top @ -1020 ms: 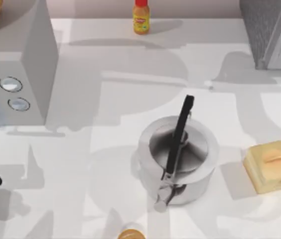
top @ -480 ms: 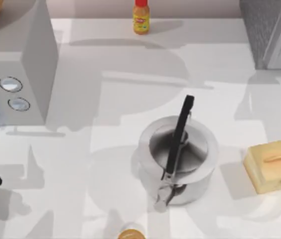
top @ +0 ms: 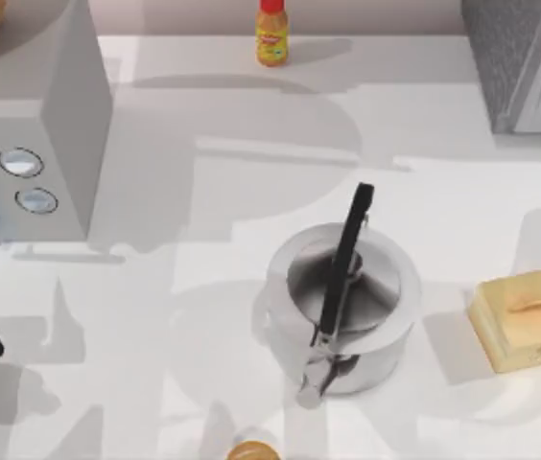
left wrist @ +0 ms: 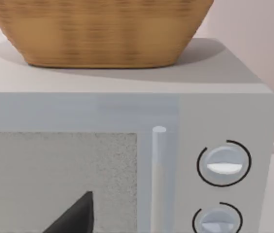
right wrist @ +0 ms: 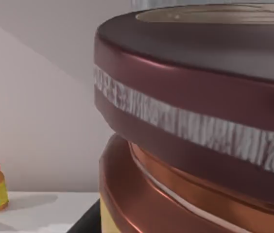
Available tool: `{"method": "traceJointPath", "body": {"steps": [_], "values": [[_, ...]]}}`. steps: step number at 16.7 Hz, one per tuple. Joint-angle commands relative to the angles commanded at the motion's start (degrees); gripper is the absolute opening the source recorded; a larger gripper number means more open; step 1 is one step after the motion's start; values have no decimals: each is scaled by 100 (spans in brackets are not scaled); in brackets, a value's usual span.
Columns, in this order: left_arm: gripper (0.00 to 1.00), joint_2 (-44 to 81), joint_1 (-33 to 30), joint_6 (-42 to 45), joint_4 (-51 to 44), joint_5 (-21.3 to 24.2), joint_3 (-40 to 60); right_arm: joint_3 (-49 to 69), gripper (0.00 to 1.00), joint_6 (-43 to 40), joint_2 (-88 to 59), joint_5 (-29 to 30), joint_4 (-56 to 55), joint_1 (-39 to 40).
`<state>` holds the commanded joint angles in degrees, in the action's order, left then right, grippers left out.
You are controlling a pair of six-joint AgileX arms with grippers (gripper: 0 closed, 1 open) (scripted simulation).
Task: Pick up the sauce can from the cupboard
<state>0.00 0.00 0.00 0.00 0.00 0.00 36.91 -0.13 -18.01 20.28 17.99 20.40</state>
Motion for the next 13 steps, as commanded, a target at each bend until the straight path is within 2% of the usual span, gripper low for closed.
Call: {"method": "traceJointPath", "body": {"steps": [3,6,9,13], "values": [[100,0,0,0,0,0,0,-1700,0,7,876,-752,-742,-763],[100,0,0,0,0,0,0,-2884,0,10,1438,-1437,-1337,-1452],[100,0,0,0,0,0,0,-3544,0,12,1735,-1911,-1711,-1924],[100,0,0,0,0,0,0,-3691,0,13,1801,-2028,-1799,-2040]]}}
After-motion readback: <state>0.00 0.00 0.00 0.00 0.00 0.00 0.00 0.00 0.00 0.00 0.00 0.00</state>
